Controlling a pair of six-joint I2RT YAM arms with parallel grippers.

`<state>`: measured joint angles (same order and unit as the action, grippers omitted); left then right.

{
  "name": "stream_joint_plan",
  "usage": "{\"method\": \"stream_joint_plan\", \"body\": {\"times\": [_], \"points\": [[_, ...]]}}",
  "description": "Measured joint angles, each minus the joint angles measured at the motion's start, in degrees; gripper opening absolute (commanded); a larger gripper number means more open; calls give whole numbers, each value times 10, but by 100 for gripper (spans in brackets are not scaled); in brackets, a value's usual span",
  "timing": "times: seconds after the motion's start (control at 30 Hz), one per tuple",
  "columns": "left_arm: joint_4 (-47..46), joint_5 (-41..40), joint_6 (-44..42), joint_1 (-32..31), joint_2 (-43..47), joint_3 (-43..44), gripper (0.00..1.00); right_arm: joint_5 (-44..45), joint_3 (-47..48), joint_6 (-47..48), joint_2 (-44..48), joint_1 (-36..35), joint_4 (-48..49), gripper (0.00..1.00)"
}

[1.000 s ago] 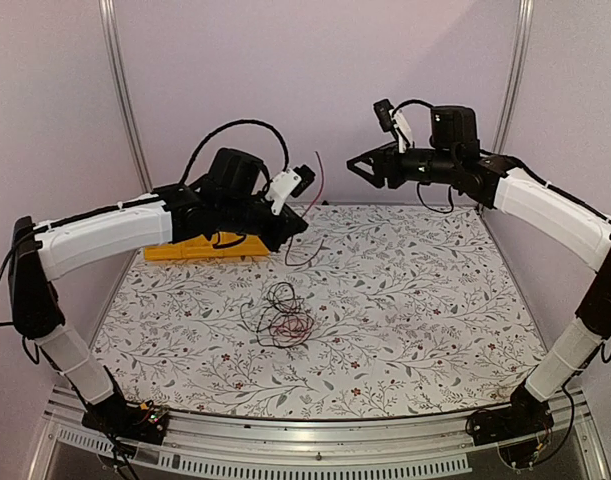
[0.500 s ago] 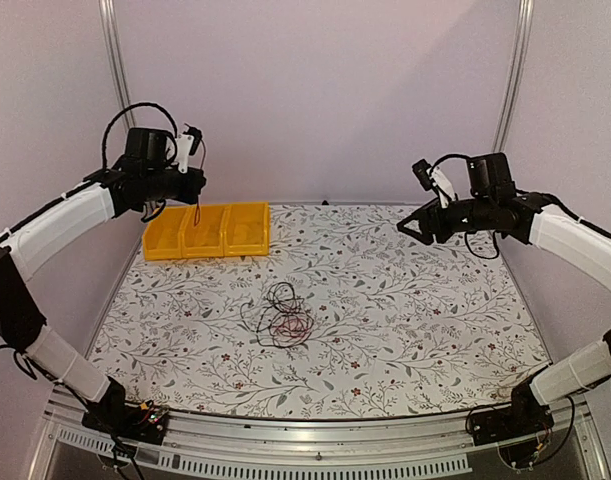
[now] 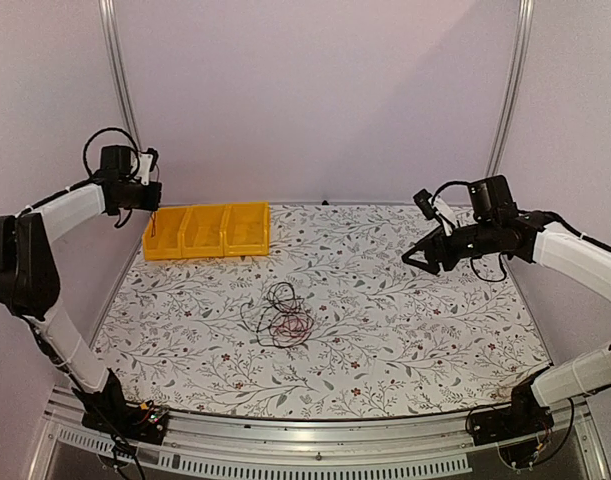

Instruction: Untangle the cables

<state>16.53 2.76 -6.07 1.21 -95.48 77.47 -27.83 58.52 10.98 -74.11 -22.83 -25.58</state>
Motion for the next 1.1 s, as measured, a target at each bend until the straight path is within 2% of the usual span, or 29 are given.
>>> {"method": "stream_joint_plan", "body": {"times": [0.13, 0.33, 0.5, 0.77, 1.1], "points": [[-42, 59, -11, 18, -40, 0, 0, -2, -14, -7, 11, 0, -3, 66], [-75, 104, -10, 22, -123, 4, 0, -2, -16, -8, 12, 0, -3, 67], [-81, 114, 0, 31, -174, 16, 0, 3, -16, -3, 12, 0, -5, 67], [-68, 121, 12, 69, -243, 83, 0, 5, -16, 5, 10, 0, -6, 68], [-54, 134, 27, 67, -259, 62, 0, 5, -15, 7, -14, 0, -6, 68]]}}
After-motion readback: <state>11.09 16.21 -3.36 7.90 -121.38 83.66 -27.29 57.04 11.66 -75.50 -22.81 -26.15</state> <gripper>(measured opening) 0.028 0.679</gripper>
